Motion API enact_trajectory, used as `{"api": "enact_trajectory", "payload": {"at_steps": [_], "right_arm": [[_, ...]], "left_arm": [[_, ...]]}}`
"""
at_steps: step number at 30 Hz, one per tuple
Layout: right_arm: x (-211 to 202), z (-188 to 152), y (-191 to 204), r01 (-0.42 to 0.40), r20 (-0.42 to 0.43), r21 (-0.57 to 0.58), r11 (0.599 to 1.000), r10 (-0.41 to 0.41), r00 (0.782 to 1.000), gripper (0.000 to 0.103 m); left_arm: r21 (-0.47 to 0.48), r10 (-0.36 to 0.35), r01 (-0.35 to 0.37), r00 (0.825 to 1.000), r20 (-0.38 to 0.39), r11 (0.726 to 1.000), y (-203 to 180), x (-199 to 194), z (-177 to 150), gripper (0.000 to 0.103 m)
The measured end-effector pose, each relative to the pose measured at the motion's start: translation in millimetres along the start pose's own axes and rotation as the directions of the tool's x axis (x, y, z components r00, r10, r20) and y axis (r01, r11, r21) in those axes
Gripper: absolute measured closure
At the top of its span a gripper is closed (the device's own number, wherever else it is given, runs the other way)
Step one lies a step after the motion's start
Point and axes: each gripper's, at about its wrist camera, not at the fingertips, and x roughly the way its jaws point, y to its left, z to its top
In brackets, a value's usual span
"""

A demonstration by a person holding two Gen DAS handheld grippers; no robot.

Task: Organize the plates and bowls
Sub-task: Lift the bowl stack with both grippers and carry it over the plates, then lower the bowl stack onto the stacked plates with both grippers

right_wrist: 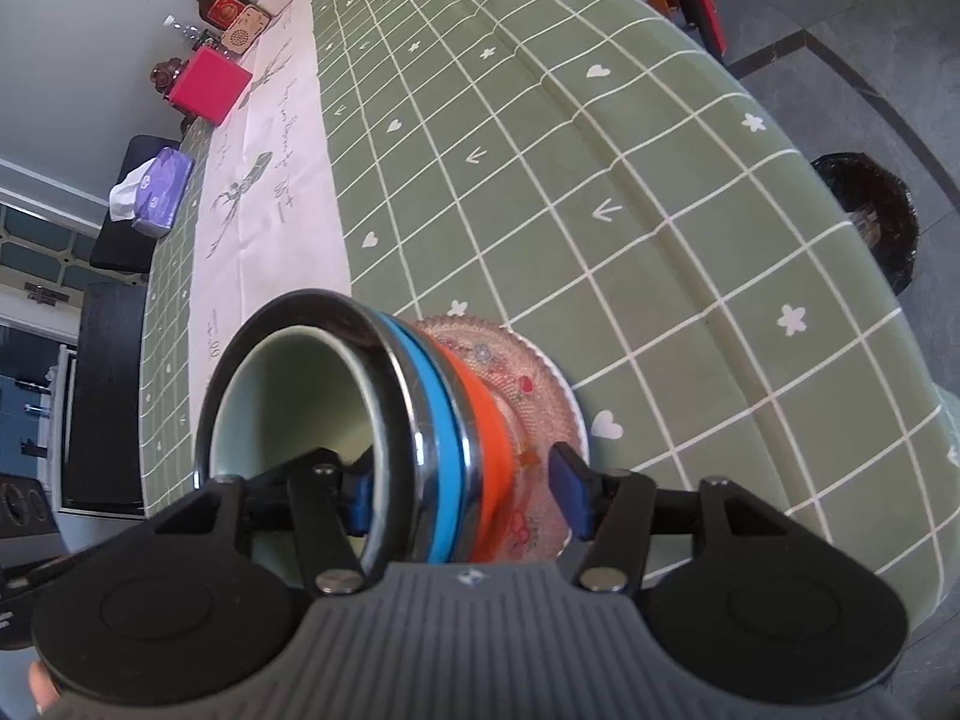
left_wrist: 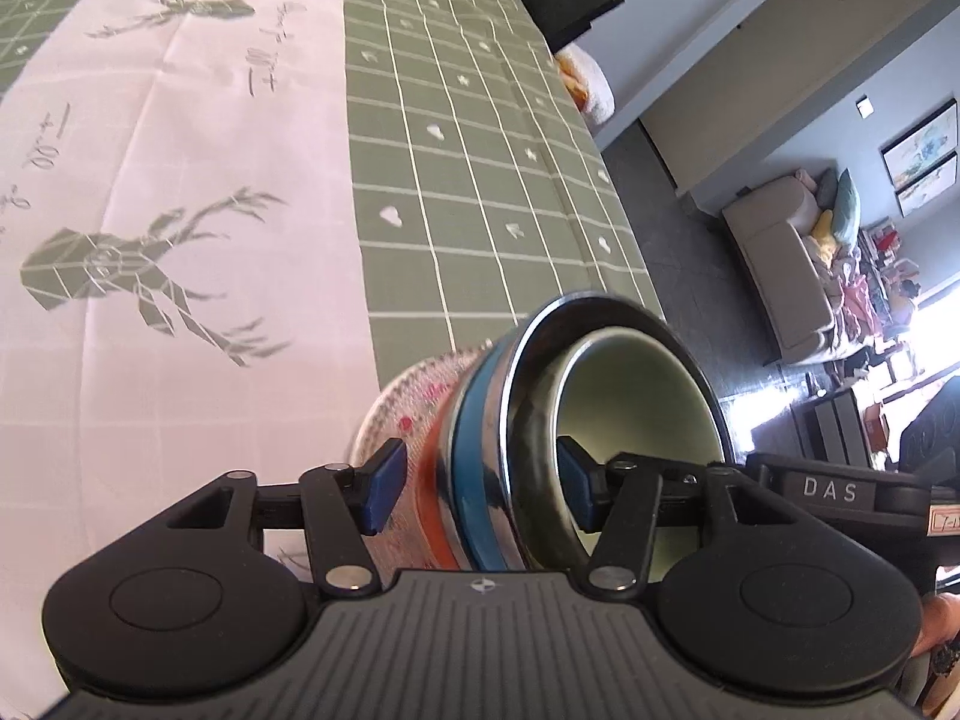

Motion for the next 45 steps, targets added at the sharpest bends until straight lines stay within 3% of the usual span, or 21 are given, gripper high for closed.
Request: {"api": "enact_trajectory", "payload": {"at_steps": [6,10,12,17,19,24,27,30,33,37,40,42,45], "right_arm": [[0,0,-3,0.008,-0.002,0.006,1.0,-0.008,1.0,0.035],[-1,-1,-2,0.006,-0.01,0.007,1.0,-0.006,1.0,0.03],[-3,-1,-1,0.004,-0.006,0.0,1.0,-0.004,1.0,0.028],[-13,-3,5,-0.016,0.027,-0.053,0.998,0.018,0.999,0.019],[-18,-6,9,-0.02,0.058,-0.092,0.996,0.026,0.998,0.017],[-40,-20,16,-0.05,0.175,-0.184,0.982,0.083,0.981,0.017],[-57,-33,12,-0.087,0.264,-0.207,0.975,0.141,0.954,0.017],[-69,-46,3,-0.118,0.34,-0.196,0.973,0.18,0.923,0.019],[-73,-57,-10,-0.117,0.387,-0.141,0.983,0.164,0.908,0.026],[-62,-65,-34,-0.099,0.414,-0.012,0.995,0.095,0.905,0.044],[-43,-68,-49,-0.088,0.376,0.062,0.994,0.059,0.925,0.057],[-30,-69,-55,-0.095,0.341,0.085,0.992,0.061,0.938,0.068],[-15,-69,-54,-0.093,0.311,0.093,0.991,0.06,0.948,0.068]], "left_arm": [[0.009,-0.005,0.004,1.0,0.019,1.0,0,-5,3,0.03],[0.025,-0.022,0.021,0.999,0.041,0.999,-2,-9,3,0.016],[0.038,-0.036,0.034,0.998,0.058,0.999,-2,-13,2,0.016],[0.146,-0.098,0.078,0.986,0.136,0.986,-7,-31,-2,0.012],[0.184,-0.128,0.095,0.976,0.174,0.978,-8,-40,-5,0.012],[0.216,-0.194,0.132,0.934,0.299,0.967,1,-66,-15,0.012],[0.157,-0.188,0.136,0.902,0.388,0.978,19,-76,-23,0.012],[0.066,-0.143,0.127,0.885,0.442,0.99,40,-79,-32,0.012],[-0.021,-0.092,0.113,0.889,0.448,0.993,58,-76,-41,0.018],[-0.085,-0.063,0.105,0.914,0.401,0.991,77,-62,-50,0.033],[-0.084,-0.064,0.099,0.934,0.351,0.992,80,-48,-54,0.047],[-0.078,-0.073,0.104,0.942,0.327,0.992,79,-37,-58,0.049],[-0.089,-0.07,0.1,0.955,0.287,0.991,79,-19,-64,0.052]]}}
